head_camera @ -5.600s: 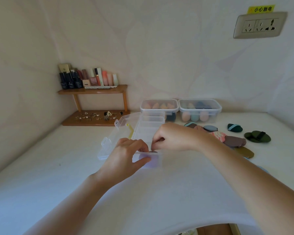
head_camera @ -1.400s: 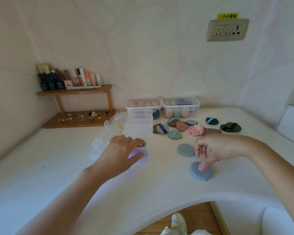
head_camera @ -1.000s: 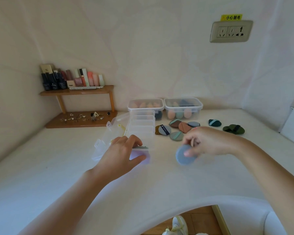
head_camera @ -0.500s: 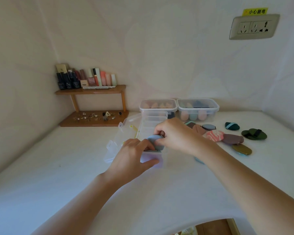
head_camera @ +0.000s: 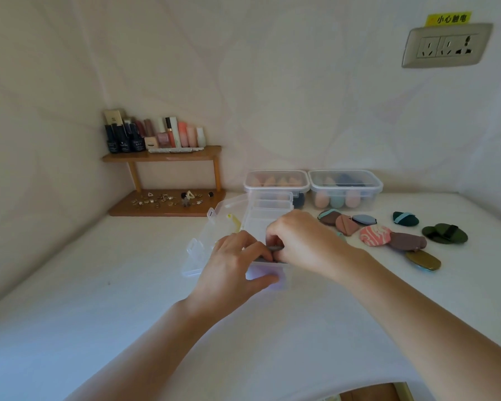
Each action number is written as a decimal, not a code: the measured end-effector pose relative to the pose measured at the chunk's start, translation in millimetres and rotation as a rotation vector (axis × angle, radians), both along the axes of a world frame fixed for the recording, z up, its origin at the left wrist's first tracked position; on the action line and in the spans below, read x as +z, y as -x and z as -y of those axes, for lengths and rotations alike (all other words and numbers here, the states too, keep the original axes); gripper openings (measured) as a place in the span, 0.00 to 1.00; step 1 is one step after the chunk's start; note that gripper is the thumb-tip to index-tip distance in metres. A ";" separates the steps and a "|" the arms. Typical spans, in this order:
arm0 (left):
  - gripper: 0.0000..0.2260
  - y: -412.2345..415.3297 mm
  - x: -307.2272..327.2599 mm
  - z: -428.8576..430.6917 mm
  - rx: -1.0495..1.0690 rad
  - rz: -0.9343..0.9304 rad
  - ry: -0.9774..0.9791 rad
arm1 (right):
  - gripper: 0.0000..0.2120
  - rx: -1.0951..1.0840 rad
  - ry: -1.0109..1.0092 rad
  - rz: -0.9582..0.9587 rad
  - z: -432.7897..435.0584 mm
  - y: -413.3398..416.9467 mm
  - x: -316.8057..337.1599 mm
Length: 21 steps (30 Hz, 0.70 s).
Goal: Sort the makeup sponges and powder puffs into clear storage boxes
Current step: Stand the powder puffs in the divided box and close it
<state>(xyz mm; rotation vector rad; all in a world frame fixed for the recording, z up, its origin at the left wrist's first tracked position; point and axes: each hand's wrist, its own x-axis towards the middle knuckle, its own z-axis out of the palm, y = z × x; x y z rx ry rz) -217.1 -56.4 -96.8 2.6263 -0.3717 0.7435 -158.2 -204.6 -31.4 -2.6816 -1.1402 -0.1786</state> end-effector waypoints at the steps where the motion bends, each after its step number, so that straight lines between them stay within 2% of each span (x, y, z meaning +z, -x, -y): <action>1: 0.16 -0.1 -0.7 -0.3 0.009 0.008 0.000 | 0.05 -0.006 0.000 -0.010 -0.1 -1.0 0.2; 5: 0.15 -1.3 -0.6 -2.0 -0.003 -0.007 0.045 | 0.08 -0.024 -0.040 -0.053 1.0 2.3 3.9; 10: 0.16 0.7 1.2 -2.3 -0.064 -0.004 0.090 | 0.05 -0.070 -0.039 0.026 -1.6 2.9 -1.9; 16: 0.16 0.0 -1.4 -2.6 -0.028 0.029 0.041 | 0.06 -0.046 0.194 0.203 -7.9 13.5 1.8; 18: 0.16 0.4 -1.8 -1.7 -0.005 0.029 0.024 | 0.08 -0.020 0.202 0.173 -5.3 11.5 3.2; 21: 0.16 1.4 -1.9 -0.9 0.004 0.035 0.030 | 0.10 0.051 0.071 -0.030 7.6 3.8 9.6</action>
